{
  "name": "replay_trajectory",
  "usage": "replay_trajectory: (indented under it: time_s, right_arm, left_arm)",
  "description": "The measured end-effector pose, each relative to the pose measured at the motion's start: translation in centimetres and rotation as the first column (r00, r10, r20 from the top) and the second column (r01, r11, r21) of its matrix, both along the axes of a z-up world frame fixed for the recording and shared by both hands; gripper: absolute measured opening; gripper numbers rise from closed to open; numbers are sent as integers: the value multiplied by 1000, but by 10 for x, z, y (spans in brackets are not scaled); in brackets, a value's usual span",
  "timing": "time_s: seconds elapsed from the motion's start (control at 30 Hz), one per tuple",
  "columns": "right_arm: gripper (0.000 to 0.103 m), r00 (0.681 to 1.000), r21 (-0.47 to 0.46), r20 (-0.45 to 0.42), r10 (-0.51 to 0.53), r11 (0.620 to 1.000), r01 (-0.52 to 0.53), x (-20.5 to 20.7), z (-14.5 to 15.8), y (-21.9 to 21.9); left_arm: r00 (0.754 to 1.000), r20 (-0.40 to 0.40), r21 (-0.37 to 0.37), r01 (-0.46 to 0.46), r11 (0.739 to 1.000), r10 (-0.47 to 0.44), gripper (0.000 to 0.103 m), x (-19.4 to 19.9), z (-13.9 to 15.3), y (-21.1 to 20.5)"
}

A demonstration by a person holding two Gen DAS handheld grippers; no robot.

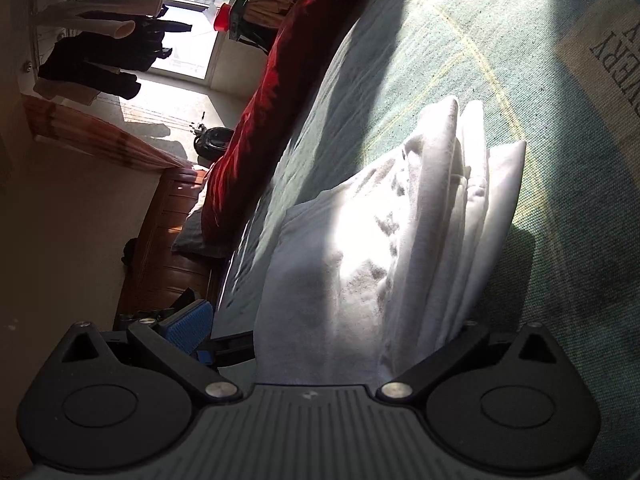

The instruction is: Fold clothes

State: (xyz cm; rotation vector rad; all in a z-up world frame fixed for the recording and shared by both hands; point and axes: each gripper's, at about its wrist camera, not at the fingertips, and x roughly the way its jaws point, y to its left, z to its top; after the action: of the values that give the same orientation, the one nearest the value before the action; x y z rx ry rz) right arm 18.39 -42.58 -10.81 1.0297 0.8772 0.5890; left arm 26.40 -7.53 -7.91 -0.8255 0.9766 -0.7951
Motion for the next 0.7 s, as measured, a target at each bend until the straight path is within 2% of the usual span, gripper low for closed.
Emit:
replay_trajectory:
  time_s: [0.2, 0.37, 0.7]
  right_arm:
    - [103, 998, -53, 30, 60, 997, -58, 3, 21, 37]
    - [103, 992, -81, 47, 119, 990, -115, 7, 38, 80]
    - [103, 965, -141, 73, 252, 960, -240, 30, 70, 200]
  left_arm:
    - [999, 36, 7, -38, 999, 37, 99, -16, 14, 43]
    - [995, 57, 20, -84, 996, 82, 99, -30, 25, 95]
    - [980, 101, 41, -175, 984, 170, 99, -58, 48, 200]
